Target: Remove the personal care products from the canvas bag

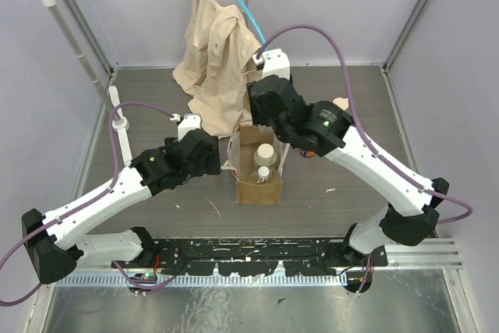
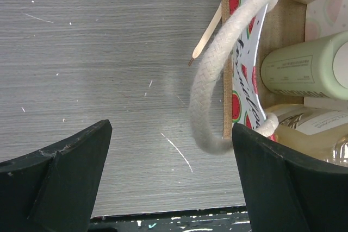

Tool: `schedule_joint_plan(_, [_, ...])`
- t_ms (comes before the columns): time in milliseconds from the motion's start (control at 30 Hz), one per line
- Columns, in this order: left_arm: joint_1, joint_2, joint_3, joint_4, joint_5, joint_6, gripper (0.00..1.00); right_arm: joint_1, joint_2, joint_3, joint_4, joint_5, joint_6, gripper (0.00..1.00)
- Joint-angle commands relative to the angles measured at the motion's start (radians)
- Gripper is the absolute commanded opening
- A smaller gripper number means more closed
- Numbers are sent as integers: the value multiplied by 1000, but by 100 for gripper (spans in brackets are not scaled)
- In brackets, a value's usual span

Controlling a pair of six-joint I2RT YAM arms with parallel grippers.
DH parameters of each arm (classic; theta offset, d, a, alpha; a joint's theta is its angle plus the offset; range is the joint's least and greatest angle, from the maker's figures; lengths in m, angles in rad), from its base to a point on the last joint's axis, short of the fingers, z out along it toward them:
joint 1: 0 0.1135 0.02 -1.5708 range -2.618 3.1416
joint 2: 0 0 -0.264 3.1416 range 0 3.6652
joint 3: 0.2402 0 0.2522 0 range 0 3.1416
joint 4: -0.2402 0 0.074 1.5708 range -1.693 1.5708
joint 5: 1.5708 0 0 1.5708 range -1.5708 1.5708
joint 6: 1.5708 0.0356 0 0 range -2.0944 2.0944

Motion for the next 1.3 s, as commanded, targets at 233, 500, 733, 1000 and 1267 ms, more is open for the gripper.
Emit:
schedule_joint_plan(233, [3, -6, -15, -23, -16, -2, 99, -175, -118, 87, 189, 116, -127, 44])
schedule_joint_plan(500, [3, -15, -17, -24, -16, -5, 99, -401, -111, -58, 350, -57, -130, 43])
schedule_joint_plan(733, [4, -20, -25, -37, -22, -6, 99, -519, -56, -185, 445, -158, -110, 41])
schedule_joint_plan(1000, [4, -15, -25, -36, -23, -8, 99, -576, 56, -222, 478, -211, -92, 39])
schedule_joint_plan(1267, [3, -3, 4, -62, -6, -32, 99, -595, 172, -232, 427, -228, -56, 41])
